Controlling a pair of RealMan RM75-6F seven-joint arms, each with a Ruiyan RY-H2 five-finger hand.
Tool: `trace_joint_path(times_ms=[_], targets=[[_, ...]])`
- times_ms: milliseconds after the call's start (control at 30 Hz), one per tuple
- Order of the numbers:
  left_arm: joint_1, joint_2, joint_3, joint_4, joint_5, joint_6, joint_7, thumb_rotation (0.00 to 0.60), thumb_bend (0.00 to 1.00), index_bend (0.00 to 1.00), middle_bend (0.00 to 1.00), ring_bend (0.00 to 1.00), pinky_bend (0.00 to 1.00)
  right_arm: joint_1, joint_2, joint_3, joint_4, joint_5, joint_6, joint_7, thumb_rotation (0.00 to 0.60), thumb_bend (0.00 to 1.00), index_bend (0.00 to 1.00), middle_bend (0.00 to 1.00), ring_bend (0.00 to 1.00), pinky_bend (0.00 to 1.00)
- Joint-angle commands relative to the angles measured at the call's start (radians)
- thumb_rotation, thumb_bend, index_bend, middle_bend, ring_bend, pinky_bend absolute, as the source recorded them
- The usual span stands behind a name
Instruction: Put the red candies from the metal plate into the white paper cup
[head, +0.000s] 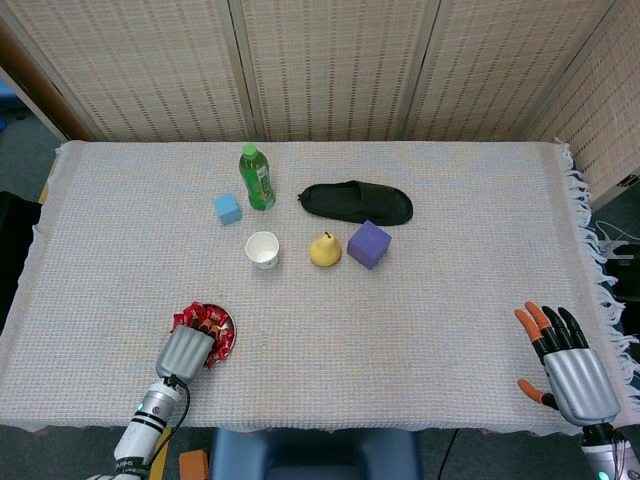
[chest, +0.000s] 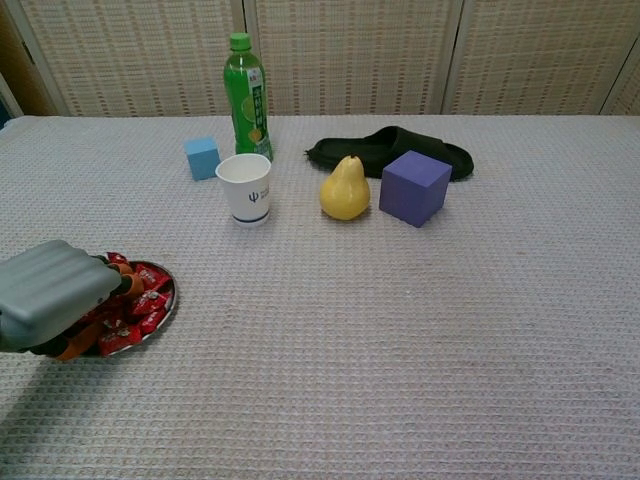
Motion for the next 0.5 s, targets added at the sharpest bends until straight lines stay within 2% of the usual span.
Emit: trace_joint_path(times_ms=[33, 167, 500], targets=[[-0.003, -0.005, 0.006, 0.010, 0.004, 0.004, -0.008, 0.600, 0.34, 0.40, 0.35, 0.36, 0.86, -0.001, 0.001, 0.000, 0.001, -0.001, 0.004, 0.002, 0.600, 0.05, 0.00, 0.00, 0.00, 0.00], [-0.009, -0.009, 0.014, 0.024, 0.025, 0.015, -0.031, 0.600, 0.34, 0.45, 0.40, 0.40, 0.88, -0.001, 0.002, -0.002, 0.001, -0.001, 0.003, 0.002, 0.600, 0.05, 0.00, 0.00, 0.00, 0.00], [-0.012, -0.002, 0.024, 0.055, 0.092, 0.054, -0.115, 0.600, 0.35, 0.51, 0.48, 0.46, 0.91, 0.002, 0.002, -0.002, -0.003, 0.006, -0.005, -0.005, 0.600, 0.05, 0.00, 0.00, 0.00, 0.00]])
